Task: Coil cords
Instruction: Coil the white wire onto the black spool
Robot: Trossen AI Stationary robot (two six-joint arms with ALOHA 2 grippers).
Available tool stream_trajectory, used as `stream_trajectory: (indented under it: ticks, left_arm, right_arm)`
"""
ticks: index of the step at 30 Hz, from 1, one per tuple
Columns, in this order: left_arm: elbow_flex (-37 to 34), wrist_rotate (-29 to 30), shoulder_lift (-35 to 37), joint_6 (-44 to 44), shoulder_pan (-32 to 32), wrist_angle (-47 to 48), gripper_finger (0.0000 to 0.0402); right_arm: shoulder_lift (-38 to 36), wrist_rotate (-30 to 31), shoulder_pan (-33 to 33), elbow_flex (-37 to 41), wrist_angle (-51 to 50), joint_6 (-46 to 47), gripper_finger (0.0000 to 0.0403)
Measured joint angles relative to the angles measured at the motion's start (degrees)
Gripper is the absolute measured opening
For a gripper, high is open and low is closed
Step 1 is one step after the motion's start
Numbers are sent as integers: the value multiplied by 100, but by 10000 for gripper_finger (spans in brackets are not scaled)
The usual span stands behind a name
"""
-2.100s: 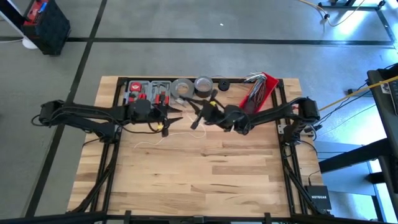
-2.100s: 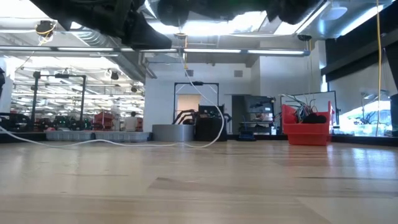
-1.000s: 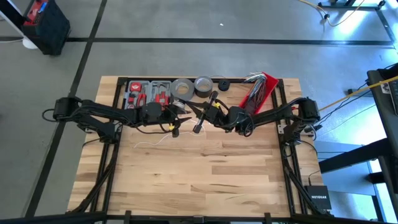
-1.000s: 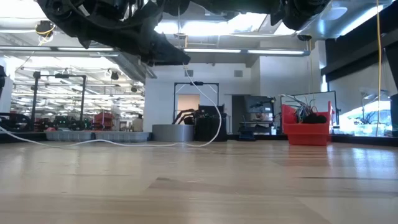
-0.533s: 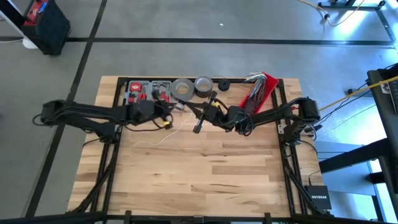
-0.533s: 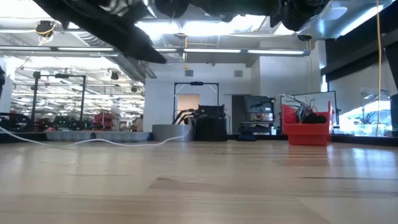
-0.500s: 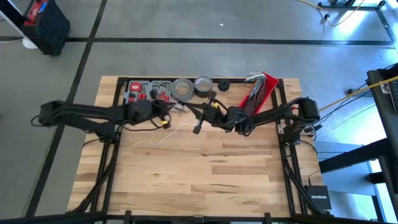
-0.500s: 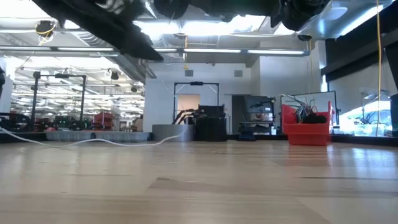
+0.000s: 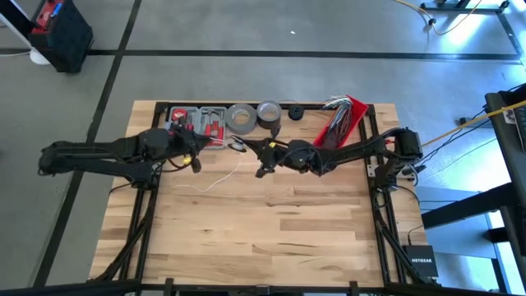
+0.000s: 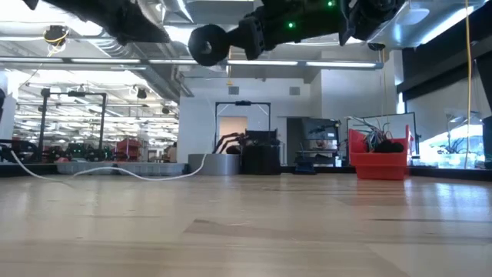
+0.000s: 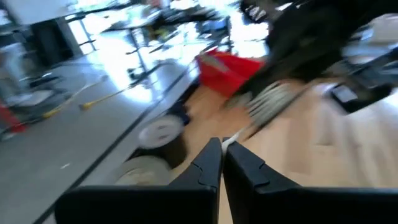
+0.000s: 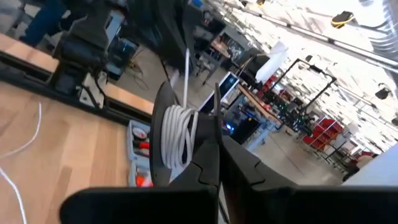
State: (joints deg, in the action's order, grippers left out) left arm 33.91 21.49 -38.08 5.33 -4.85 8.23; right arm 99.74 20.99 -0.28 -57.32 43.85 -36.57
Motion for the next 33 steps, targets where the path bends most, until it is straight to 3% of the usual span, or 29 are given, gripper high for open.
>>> stream_trajectory:
  ticks: [9, 27, 33]
  left_arm:
    - [-2, -447, -523, -137, 256, -883, 4]
    - [-2, -460, -2060, -190, 715, -3055, 3]
    - [121, -471, -2456, -71, 669, -3226, 7]
  right_arm:
    - [-4, 8, -86, 0, -305, -28, 5]
    - [-7, 172, -83, -97, -367, 175, 5]
    - [-4, 249, -93, -188, -430, 593, 5]
